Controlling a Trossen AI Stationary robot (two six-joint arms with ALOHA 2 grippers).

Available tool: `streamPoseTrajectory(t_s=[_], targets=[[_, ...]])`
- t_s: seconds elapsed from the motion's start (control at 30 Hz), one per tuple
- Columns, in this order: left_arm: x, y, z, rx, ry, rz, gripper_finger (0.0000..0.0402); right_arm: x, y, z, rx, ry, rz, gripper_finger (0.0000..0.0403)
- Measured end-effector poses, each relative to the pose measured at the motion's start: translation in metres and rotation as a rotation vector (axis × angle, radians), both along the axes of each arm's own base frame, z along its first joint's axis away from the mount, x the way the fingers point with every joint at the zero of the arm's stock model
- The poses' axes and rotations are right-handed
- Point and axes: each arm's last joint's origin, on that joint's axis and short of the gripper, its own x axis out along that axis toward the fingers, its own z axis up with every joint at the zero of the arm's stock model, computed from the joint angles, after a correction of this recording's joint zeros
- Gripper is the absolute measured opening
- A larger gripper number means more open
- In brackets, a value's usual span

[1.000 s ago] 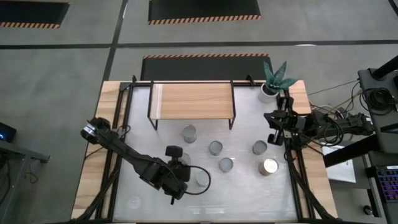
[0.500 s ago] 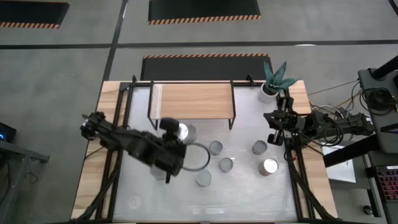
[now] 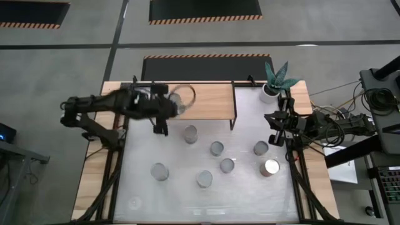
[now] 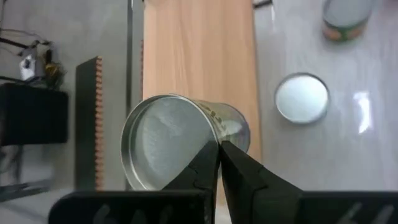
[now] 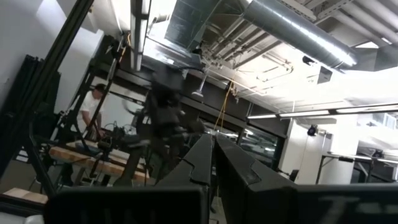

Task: Pick and place cans onto a shelf
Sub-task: Put the canned cherries on the shelf

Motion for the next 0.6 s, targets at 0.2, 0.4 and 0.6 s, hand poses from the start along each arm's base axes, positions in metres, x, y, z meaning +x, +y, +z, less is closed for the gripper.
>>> streamPoseTrajectory(t_s=[0.2,0.4,0.6], targets=[[-0.01,0.047,-0.022,-0.024,-0.01,-0.003,0.0,0.0,0.0,0.0,-0.011,0.003,-0.006,0.0009],[-0.015,0.065,-0.032,-0.013,0.06,0.006,0.0,0.001,0.0,-0.001,-0.025,0.011,-0.013,0.0009],[-0.017,0.065,-0.033,-0.007,0.093,-0.012,0.0,0.001,0.0,-0.002,-0.022,0.025,-0.011,0.0009]])
